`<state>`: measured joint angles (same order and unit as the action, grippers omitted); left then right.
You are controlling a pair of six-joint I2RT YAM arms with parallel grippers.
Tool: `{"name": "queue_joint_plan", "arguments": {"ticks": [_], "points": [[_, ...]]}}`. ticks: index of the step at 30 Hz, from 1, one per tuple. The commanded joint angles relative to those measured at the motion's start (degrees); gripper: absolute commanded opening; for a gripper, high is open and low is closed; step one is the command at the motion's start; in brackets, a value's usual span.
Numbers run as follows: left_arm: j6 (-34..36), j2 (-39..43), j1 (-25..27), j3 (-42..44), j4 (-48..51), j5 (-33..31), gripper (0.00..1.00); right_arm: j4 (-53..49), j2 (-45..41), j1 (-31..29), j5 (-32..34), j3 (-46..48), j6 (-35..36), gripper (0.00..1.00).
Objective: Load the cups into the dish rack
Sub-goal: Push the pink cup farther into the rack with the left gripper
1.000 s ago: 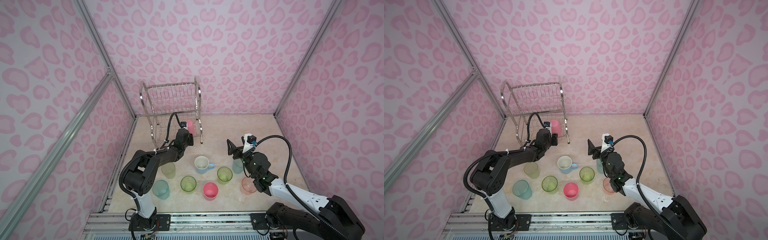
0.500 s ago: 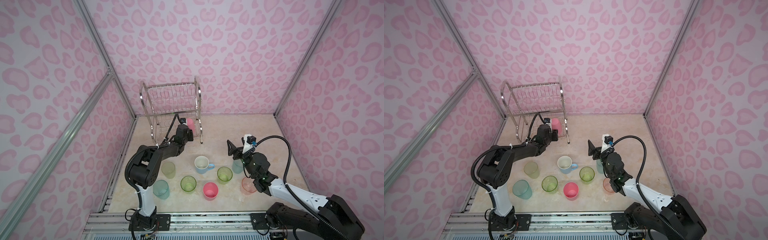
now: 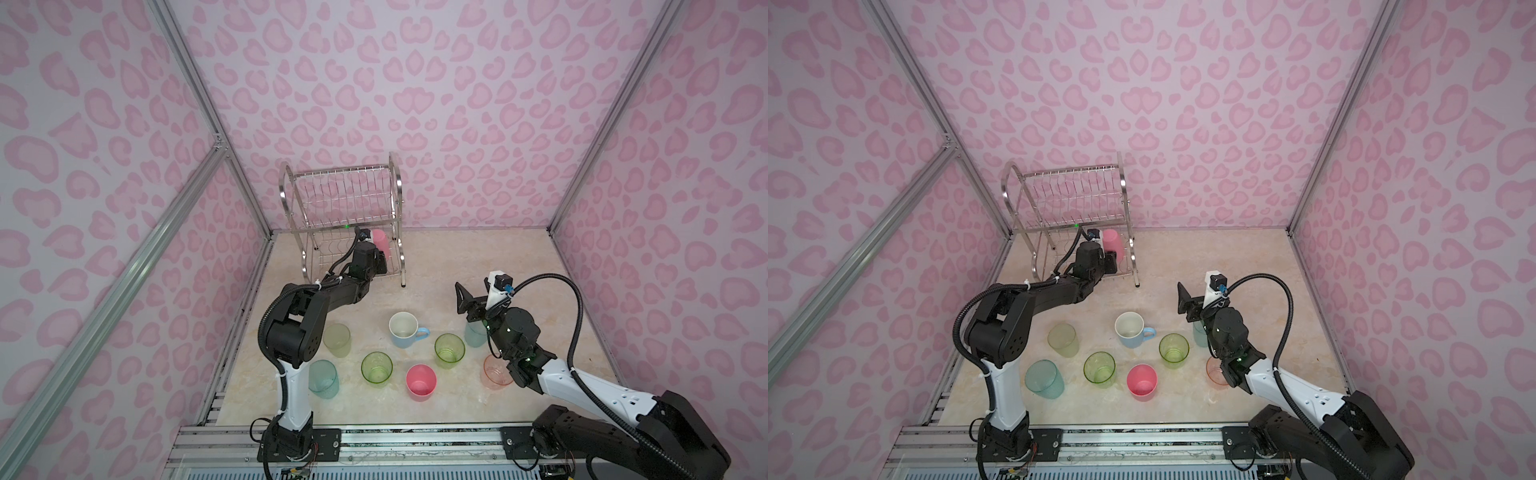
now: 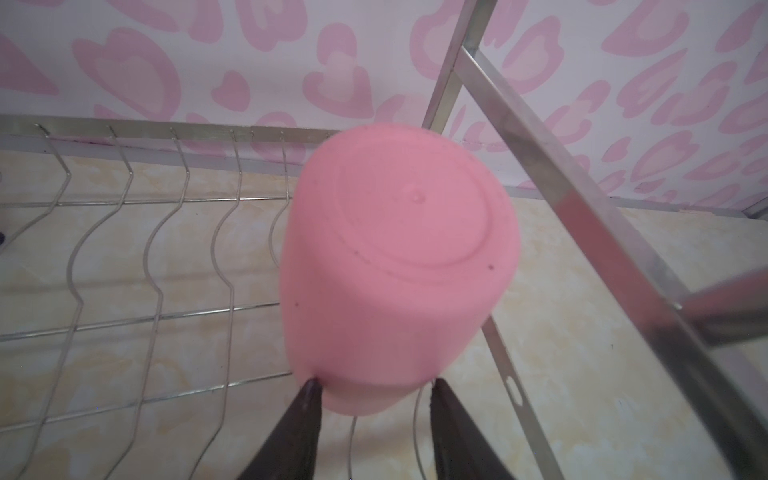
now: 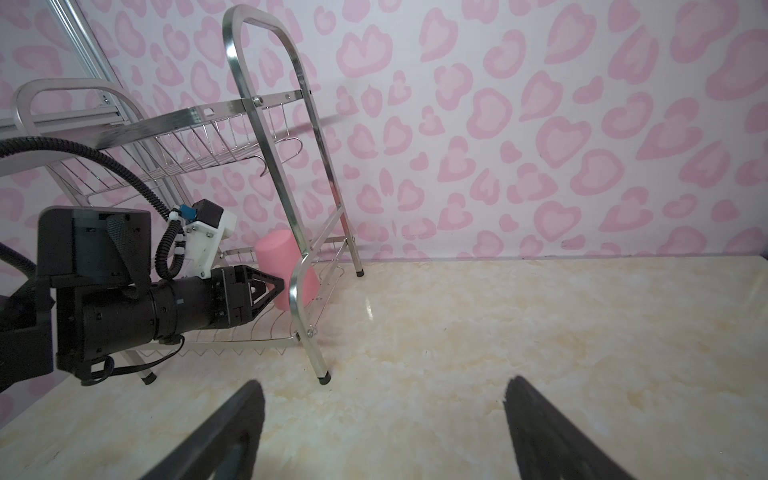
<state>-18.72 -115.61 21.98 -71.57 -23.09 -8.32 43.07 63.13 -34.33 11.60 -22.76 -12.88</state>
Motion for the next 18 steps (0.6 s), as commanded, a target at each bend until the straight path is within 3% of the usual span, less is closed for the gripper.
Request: {"name": "queue_joint_plan", "arguments": {"ticks": [1, 18], "points": [[-1.47, -1.32, -0.18, -1.99, -0.66, 0.76, 0.46, 0.0, -0.12, 0.05, 0.49, 0.57, -0.42, 0.9], [-5.6, -5.33, -1.28, -9.56, 1.56, 3.65, 0.46, -0.53, -0.54, 0.05, -0.52, 1.49, -2.19, 0.9]]}}
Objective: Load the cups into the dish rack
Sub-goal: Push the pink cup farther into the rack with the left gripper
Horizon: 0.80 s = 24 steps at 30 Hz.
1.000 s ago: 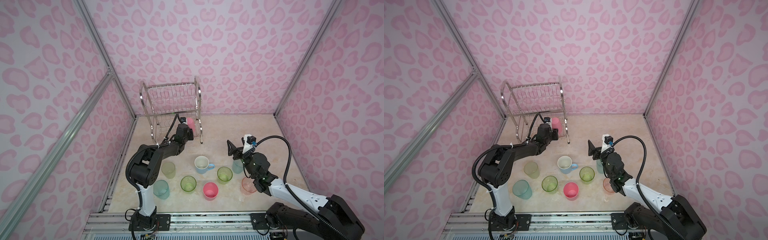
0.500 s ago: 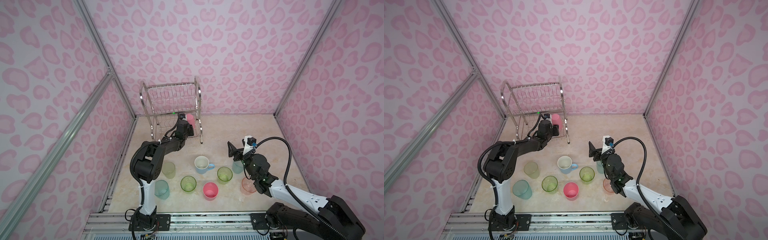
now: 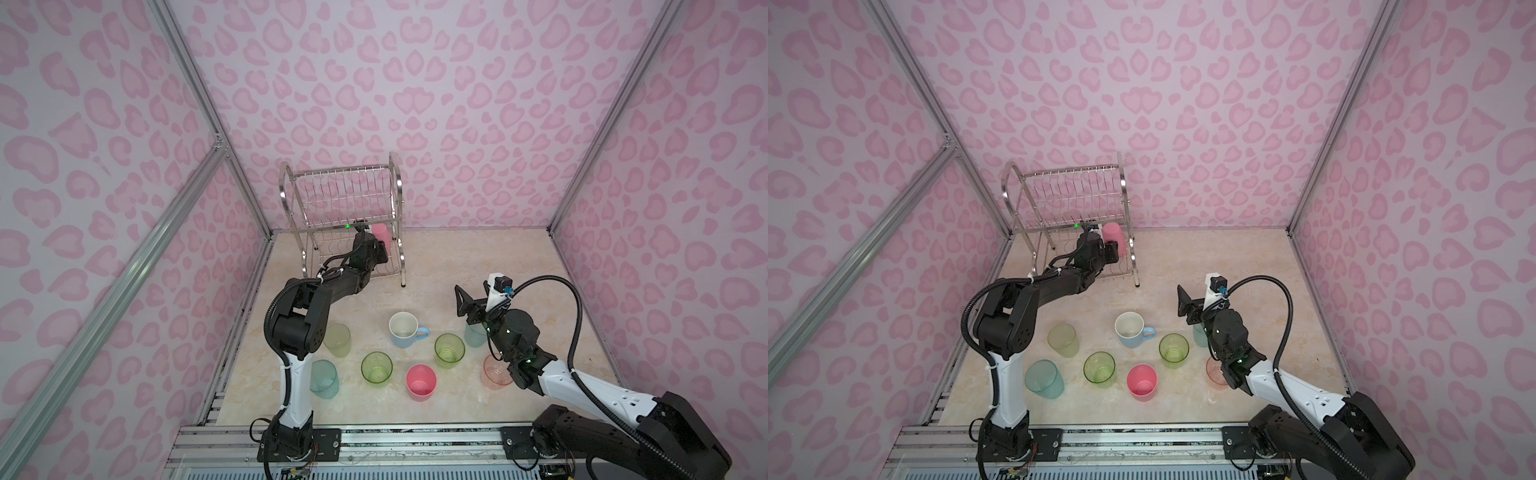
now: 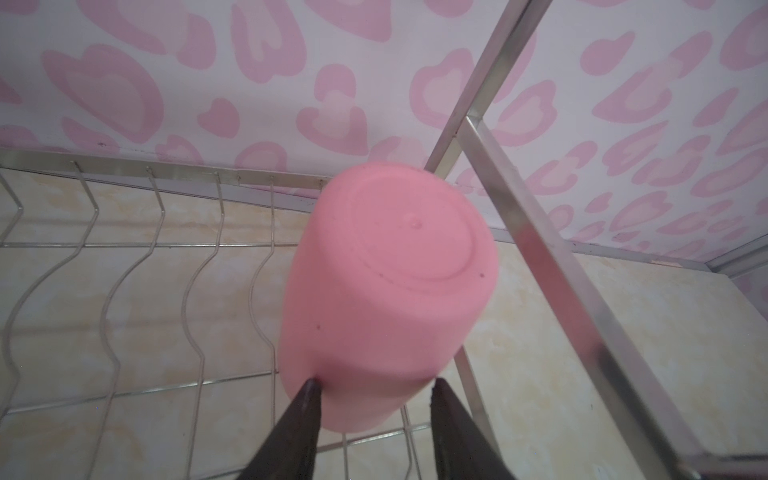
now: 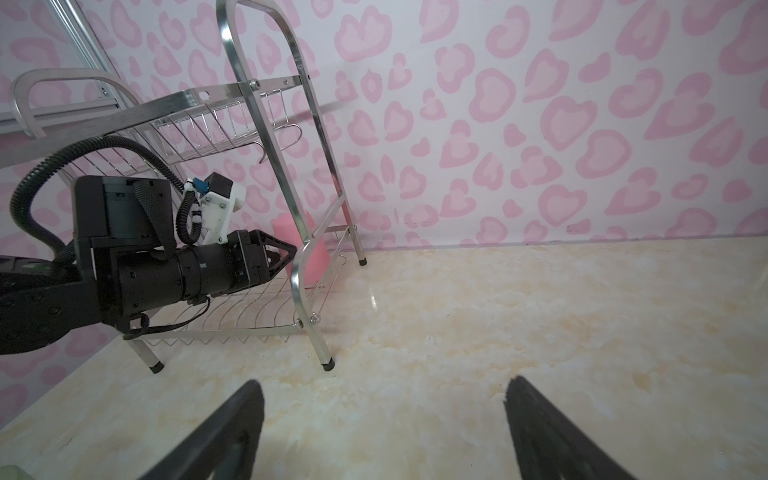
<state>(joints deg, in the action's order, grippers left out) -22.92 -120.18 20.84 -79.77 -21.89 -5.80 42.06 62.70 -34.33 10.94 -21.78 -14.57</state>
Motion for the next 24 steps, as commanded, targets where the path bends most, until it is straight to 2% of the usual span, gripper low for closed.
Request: {"name": "queue_joint_plan", "arguments": {"ticks": [1, 5, 11, 15, 17, 24], "points": [[-1.64, -1.07, -0.27, -1.89, 0.57, 1.38, 0.46, 0.46, -0.13, 0.05, 0.21, 0.51, -0.44, 0.9], [-1.91, -1.37, -0.27, -2.43, 0.9, 1.84, 0.46, 0.13, -0.59, 0.05, 0.22, 0.51, -0.07, 0.9], [-1.8, 1.1, -0.1, 1.48, -0.39, 1.85, 0.47, -0.06, -1.09, 0.05, 0.12, 0.58, 0.3, 0.91], [-0.7, 3.66, 0.16, 5.62, -1.24, 1.94, 0.51, -0.05, -0.74, 0.06, -0.73, 0.56, 0.2, 0.91], [-0.01, 5.31, 0.29, 7.32, -1.52, 2.4, 0.57, -0.76, -0.56, 0.11, -1.01, 0.3, -0.21, 0.91], [1.45, 11.47, 0.94, 13.61, -2.15, 2.56, 0.65, -8.32, -0.27, -0.21, -1.88, -2.76, -0.47, 0.91]]}}
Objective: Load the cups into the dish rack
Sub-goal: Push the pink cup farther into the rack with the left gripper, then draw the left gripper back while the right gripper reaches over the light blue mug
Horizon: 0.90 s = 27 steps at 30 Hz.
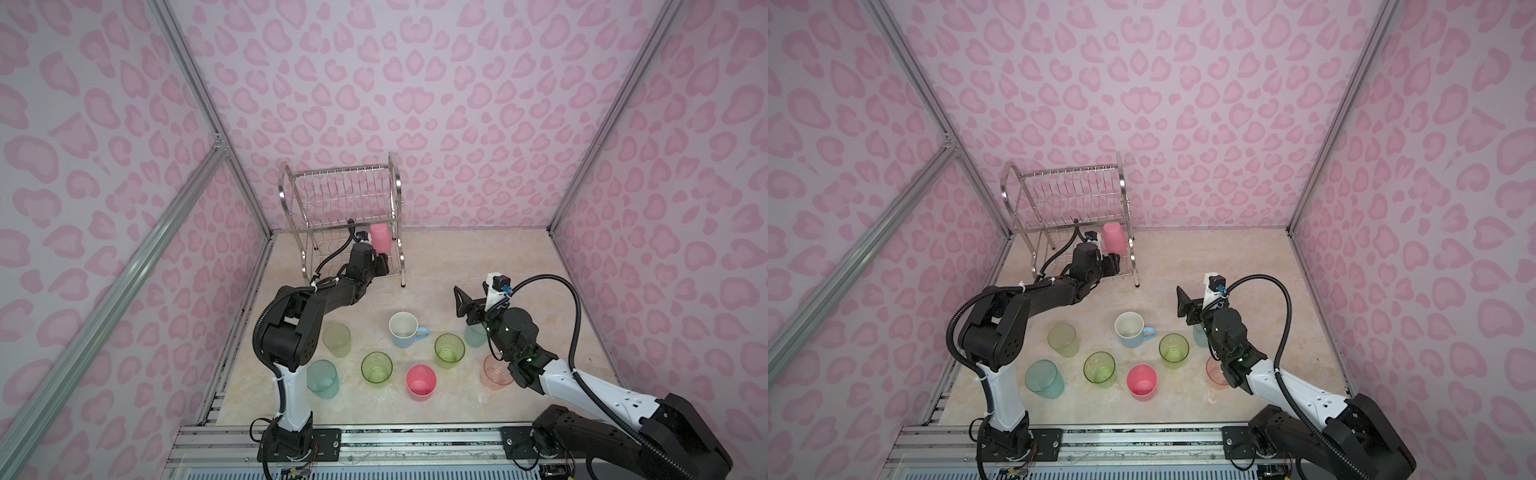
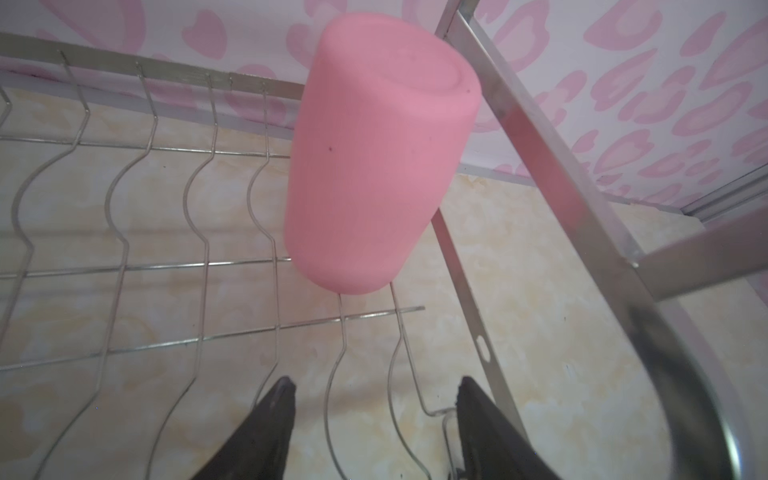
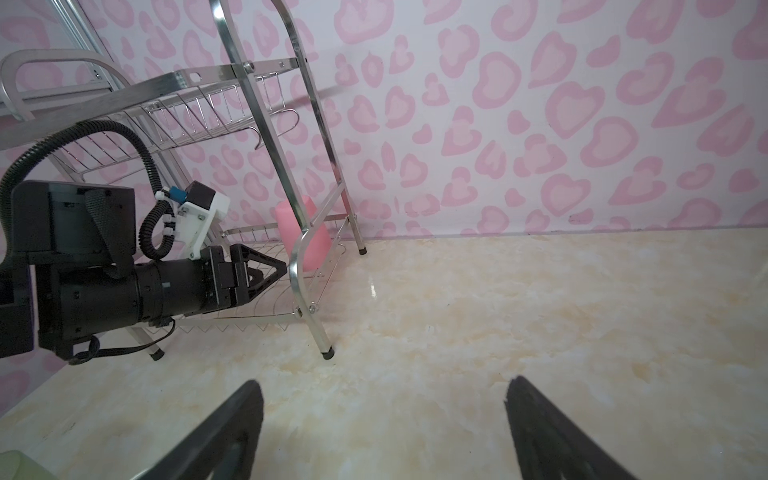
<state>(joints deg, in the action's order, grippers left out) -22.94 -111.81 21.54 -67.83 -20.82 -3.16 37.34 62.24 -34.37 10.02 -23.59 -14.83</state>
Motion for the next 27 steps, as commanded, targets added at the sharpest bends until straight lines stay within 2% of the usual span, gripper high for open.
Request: {"name": "queue_joint_plan", "arguments": {"ticks": [1, 9, 18, 23, 27], "points": [[1.54, 3.99, 0.36, 2.47, -3.1, 0.0, 0.66, -4.94, 0.25, -0.24, -0.96, -1.55, -0.05, 0.91], [2.97, 12.84, 1.78, 11.32, -1.65, -0.66, 0.67, -11.64, 1.41, -2.06, -7.16, -5.37, 3.56, 0.91], [1.53, 22.01, 4.15, 18.09, 3.3, -2.76, 0.67, -25.89, 9.12, -7.59, -17.81, -16.13, 14.44, 0.9], [-0.44, 27.77, 5.79, 20.55, 9.03, -4.72, 0.67, -34.48, 12.13, -13.27, -18.39, -21.92, 21.1, 0.9], [-2.24, 33.11, 6.23, 21.81, 17.86, -7.22, 0.67, -41.38, 15.09, -17.96, -14.94, -25.99, 25.7, 0.89]]}}
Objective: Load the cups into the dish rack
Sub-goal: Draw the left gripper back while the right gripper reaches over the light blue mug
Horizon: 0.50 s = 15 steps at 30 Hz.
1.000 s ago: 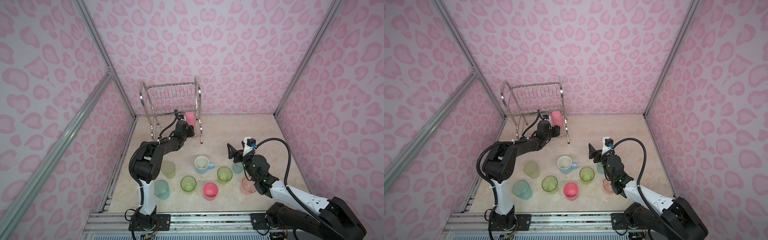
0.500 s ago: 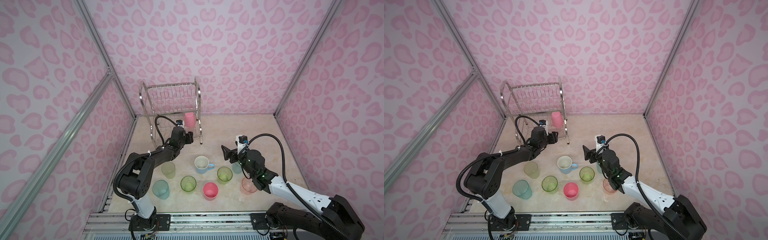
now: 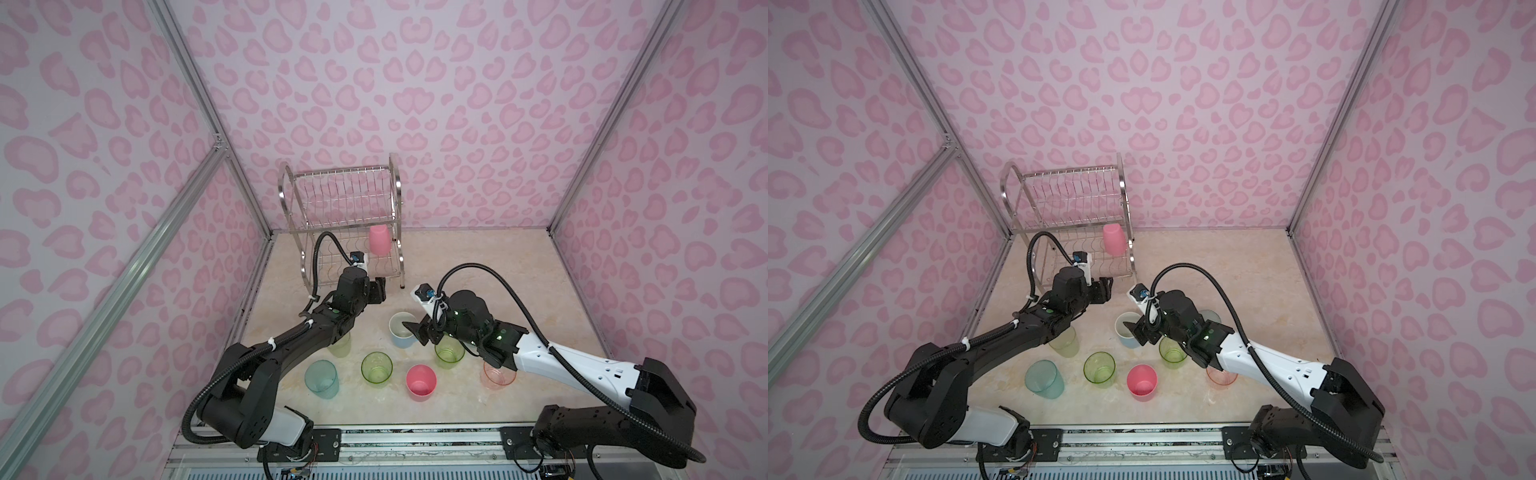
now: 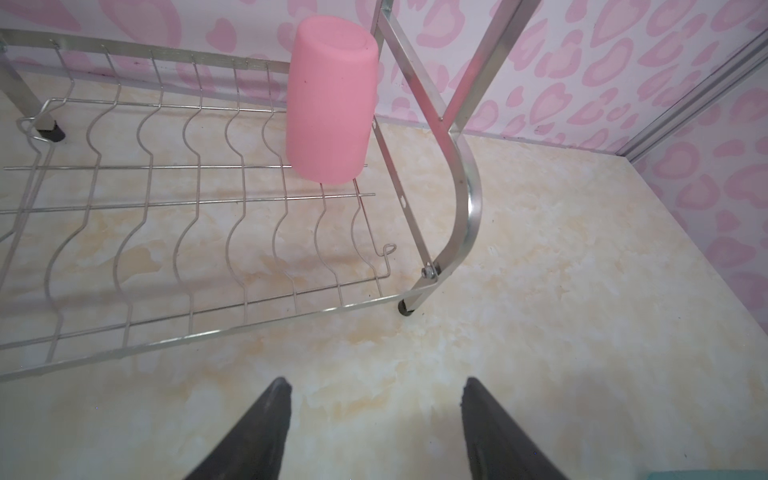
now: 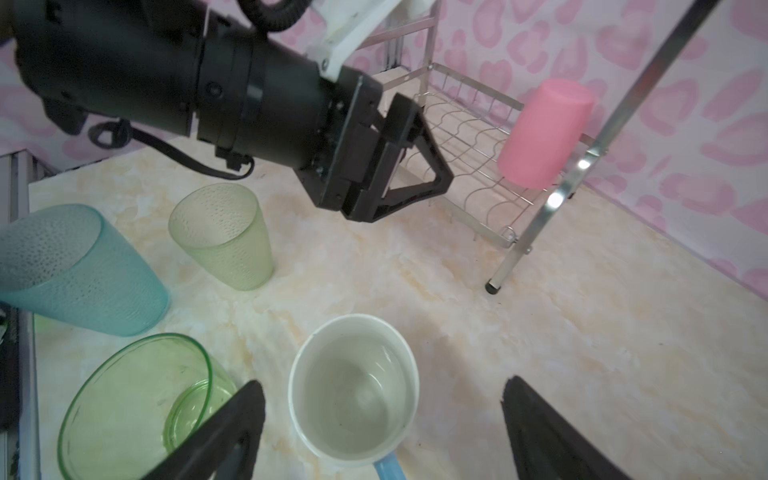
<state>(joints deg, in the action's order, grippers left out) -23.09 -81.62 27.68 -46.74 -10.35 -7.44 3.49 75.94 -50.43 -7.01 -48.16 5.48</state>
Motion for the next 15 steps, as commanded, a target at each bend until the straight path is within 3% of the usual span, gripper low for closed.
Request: {"name": "queue_joint_plan", "arguments": {"ticks": [1, 7, 15], "points": [[-2.47, 4.32, 0.09, 0.88, 9.75, -3.94, 0.68, -8.92, 1.97, -2.91, 3.17, -2.23, 6.29, 0.88], [-2.79, 7.41, 0.0, -1.16, 22.95, -3.67, 0.7, -17.8, 5.7, -6.36, 6.46, -8.5, 10.51, 0.88], [-2.57, 10.36, -0.08, -0.51, 26.91, -3.08, 0.71, -29.27, 11.21, -7.49, 8.93, -17.22, 14.08, 0.86]]}}
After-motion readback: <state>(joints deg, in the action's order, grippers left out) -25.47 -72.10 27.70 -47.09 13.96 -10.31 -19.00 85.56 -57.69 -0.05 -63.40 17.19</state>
